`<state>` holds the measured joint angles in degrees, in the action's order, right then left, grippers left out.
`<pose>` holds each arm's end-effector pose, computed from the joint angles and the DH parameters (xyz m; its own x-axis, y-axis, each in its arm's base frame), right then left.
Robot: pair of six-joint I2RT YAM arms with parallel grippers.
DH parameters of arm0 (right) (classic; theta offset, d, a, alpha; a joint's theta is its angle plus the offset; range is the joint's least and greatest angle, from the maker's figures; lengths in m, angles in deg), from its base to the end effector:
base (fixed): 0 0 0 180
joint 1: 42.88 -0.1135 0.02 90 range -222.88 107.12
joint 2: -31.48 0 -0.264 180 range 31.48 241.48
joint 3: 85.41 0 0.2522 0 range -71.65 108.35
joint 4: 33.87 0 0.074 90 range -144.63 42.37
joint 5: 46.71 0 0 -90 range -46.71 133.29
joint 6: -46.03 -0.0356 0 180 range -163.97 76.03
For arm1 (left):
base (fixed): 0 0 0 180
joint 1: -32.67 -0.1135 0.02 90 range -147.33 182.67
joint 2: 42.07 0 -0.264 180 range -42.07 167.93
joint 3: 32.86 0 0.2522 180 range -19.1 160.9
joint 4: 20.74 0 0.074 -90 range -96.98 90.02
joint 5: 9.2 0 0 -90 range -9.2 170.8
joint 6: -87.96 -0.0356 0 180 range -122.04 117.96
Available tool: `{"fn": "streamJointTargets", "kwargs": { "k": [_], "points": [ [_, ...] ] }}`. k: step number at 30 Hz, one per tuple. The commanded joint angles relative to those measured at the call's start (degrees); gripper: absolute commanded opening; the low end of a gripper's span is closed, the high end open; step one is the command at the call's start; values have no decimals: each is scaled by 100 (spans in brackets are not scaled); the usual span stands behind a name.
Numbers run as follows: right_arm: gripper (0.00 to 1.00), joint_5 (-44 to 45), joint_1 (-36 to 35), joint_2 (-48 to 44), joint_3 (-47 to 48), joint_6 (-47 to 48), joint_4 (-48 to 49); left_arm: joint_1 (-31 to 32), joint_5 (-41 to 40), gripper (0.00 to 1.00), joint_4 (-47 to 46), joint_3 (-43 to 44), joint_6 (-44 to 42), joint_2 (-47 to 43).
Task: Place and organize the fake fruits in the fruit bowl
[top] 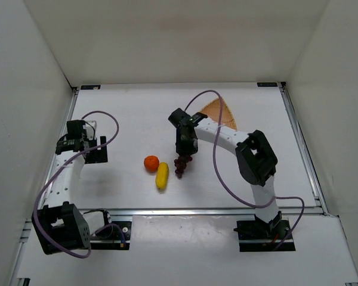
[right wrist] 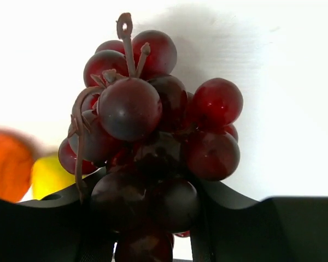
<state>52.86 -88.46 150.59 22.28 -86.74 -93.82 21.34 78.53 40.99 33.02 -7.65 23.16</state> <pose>0.3055 0.3033 0.1908 -0.9399 -0.0024 -0.3415 -0.0393 0.9941 0.1013 0.2101 0.0435 0.2602 -0.8752 -0.0757 -0.4779 -0.1302 0.9881 0.0818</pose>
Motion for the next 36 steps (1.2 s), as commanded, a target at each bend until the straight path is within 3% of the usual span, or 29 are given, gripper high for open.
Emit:
{"fn": "streamJointTargets", "kwargs": {
  "k": [1,7,14,18,21,26,36],
  "points": [
    [35,782,154,-1099,195,602,154,524,-422,100,-7,228,-230,199],
    [35,1223,1226,-1689,309,883,418,1413,-837,100,98,676,-433,657],
    [36,1198,2263,-241,1941,1227,-91,2213,-618,100,361,1572,-433,1604],
    [57,873,2518,532,2234,1174,-92,2792,-320,100,503,2003,-433,2053],
    [66,381,2677,780,2384,990,-91,3075,-109,100,643,2276,-485,2335],
    [100,-77,2800,738,2384,1121,-91,3637,367,100,758,2523,-538,2749],
    [100,476,2748,-1046,1146,1350,224,4192,824,100,872,2637,-748,3566]
  ]
}}
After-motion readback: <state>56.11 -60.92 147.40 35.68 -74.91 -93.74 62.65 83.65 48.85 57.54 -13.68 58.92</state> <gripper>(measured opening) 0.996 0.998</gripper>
